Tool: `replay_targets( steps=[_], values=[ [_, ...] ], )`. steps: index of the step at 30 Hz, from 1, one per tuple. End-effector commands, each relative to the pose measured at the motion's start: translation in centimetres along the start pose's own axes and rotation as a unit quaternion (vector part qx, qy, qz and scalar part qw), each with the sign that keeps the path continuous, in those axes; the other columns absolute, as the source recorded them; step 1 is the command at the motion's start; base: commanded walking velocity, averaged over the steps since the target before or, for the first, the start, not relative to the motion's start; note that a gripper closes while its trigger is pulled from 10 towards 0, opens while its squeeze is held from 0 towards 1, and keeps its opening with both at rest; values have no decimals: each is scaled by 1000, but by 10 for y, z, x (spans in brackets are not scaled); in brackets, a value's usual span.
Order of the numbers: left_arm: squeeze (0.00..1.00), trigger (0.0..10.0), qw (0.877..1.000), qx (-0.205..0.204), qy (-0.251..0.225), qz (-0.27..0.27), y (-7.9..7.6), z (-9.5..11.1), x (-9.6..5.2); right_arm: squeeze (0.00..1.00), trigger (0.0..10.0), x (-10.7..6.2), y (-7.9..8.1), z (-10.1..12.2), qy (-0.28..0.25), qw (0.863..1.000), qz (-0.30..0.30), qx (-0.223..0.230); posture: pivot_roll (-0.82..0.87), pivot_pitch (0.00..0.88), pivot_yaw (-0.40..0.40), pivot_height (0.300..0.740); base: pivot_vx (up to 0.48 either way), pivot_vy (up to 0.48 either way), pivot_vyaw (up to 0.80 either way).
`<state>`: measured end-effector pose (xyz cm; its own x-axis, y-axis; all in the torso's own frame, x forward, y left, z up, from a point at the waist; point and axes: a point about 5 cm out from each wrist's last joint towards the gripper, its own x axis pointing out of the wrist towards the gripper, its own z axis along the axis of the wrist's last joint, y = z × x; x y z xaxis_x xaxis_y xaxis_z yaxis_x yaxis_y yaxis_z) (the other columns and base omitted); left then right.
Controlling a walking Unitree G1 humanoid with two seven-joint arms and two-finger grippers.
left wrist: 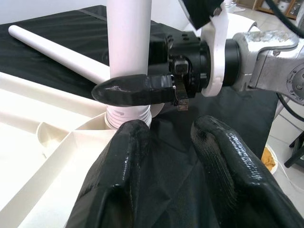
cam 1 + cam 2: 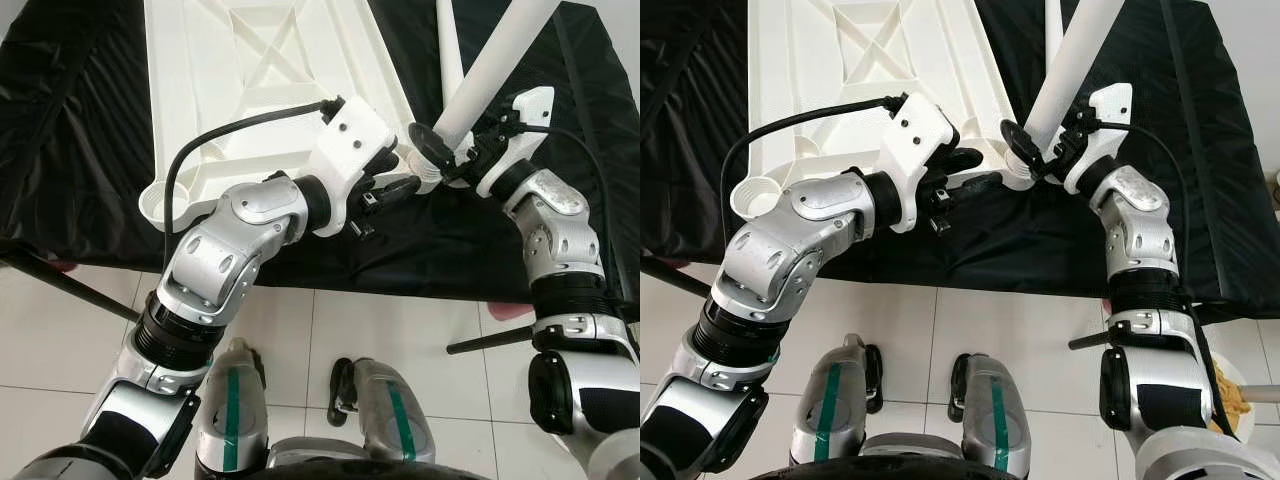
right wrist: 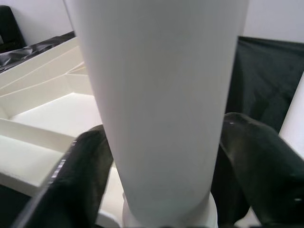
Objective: Building children table
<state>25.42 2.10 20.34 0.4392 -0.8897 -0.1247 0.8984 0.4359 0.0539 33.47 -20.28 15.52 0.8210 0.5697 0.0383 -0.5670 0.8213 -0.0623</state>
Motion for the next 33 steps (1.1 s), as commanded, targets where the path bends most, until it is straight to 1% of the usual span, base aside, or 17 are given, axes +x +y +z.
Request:
replay_targets(
  steps=[1,9,17,20,21,22,24,27,29,31,32,33],
  values=[
    [0,10000,1000,-5,2,9,-1,-1,0,0,0,-3,-5,3,-9,1000,7,8,69,53,-51,740,0,0,0],
    [0,10000,1000,-5,1,8,-1,0,1,0,0,-3,-7,4,-14,1000,15,13,65,49,-51,740,0,0,0],
    [0,10000,1000,-4,0,7,-1,1,2,0,0,-4,-4,3,-18,999,26,15,63,48,-54,740,0,0,0],
    [0,10000,1000,-4,-1,7,-1,1,2,0,0,-3,-3,2,-20,999,19,17,64,46,-58,740,0,0,0],
    [0,10000,1000,-4,-1,7,-1,1,2,0,3451,-3,-2,2,-22,1000,13,17,64,46,-58,740,0,0,0],
    [0,10000,1000,-4,-1,7,-1,1,2,0,10000,-2,0,2,-24,1000,8,18,64,46,-58,740,0,0,0],
    [0,10000,1000,-4,-1,7,-1,1,2,0,10000,-2,0,2,-24,1000,8,18,64,46,-58,740,0,0,0],
    [0,10000,1000,-3,-2,7,-1,1,1,0,10000,0,7,1,-33,999,-8,26,68,41,-66,740,0,0,0],
    [0,10000,1000,-3,-2,7,-1,1,1,0,10000,0,7,1,-33,999,-8,26,68,41,-66,740,0,0,0],
    [0,10000,1000,-4,-2,6,-2,1,1,0,10000,1,13,1,-48,997,-41,36,66,40,-67,740,0,0,0],
    [0,10000,1000,-4,-2,6,-2,1,1,0,10000,1,13,1,-48,997,-41,36,66,40,-67,740,0,0,0],
    [0,10000,1000,-4,-2,6,-2,1,2,0,10000,2,15,1,-52,996,-60,42,64,35,-69,740,0,0,0]
  ],
)
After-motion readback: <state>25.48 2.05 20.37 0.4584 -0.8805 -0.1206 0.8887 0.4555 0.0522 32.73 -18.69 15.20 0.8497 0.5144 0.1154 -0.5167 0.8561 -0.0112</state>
